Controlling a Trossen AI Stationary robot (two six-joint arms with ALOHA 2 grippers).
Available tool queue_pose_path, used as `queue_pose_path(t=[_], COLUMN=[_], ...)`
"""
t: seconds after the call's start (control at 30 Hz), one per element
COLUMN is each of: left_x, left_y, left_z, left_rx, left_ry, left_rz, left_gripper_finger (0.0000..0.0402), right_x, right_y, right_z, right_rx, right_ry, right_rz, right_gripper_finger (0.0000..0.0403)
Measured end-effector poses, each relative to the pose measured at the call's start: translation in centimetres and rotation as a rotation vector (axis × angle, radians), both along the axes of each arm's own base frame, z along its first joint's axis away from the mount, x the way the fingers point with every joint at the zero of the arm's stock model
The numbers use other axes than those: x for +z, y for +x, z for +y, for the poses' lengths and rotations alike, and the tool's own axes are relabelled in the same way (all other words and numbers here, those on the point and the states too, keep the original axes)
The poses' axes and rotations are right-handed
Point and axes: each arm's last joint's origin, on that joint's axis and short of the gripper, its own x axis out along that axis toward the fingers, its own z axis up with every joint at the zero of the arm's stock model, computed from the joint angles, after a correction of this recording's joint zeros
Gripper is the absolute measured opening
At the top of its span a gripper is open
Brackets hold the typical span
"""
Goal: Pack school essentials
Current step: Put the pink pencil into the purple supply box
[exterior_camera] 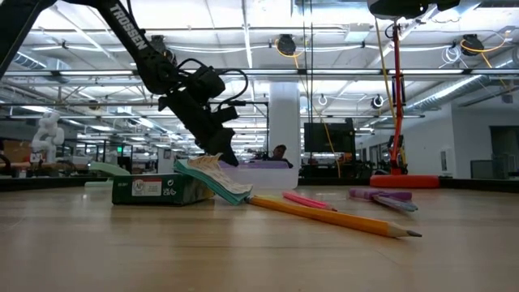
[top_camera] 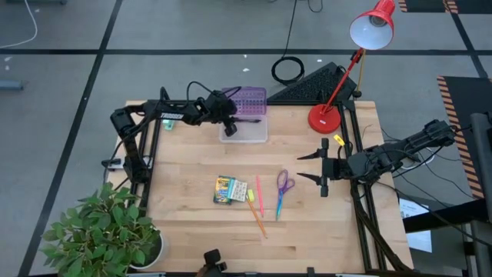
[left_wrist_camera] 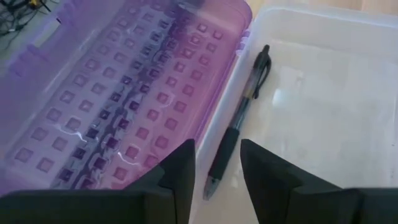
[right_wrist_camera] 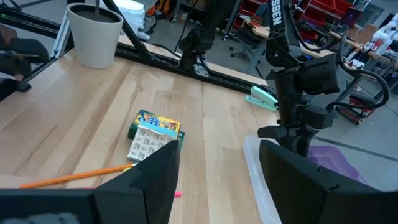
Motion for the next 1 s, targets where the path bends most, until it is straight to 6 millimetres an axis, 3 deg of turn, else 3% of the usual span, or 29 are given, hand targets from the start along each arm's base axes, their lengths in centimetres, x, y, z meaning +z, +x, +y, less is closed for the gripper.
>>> queue_pose_path(t=[0.17,0.3,0.57,1.0], left_x=[2.0,5.0,10.1,10.2], left_y=[0.3,0.3,-0.2,1.4], left_z=[-1.2,-3.0,-8.8,-20.9], left_rx=[0.012,0.018,-0.004,-0.132], left_ry=[0.02,0.07,0.136,0.102], left_rz=[-0.039,-0.088,-0.128,-0.125], left_gripper_finger=[0.0134,0.0134,0.0134,0.0134], right_x=[0.0,0.0,0.0,0.0], right_y=[0.0,0.0,0.0,0.0], right_z=[0.0,0.0,0.0,0.0], right_rx=[0.0,0.0,-0.001,-0.006], right_ry=[-0.001,0.0,0.0,0.018], right_rz=[0.003,0.003,0.003,-0.003], right_gripper_finger=[0.0215,0.0215,0.0215,0.0215])
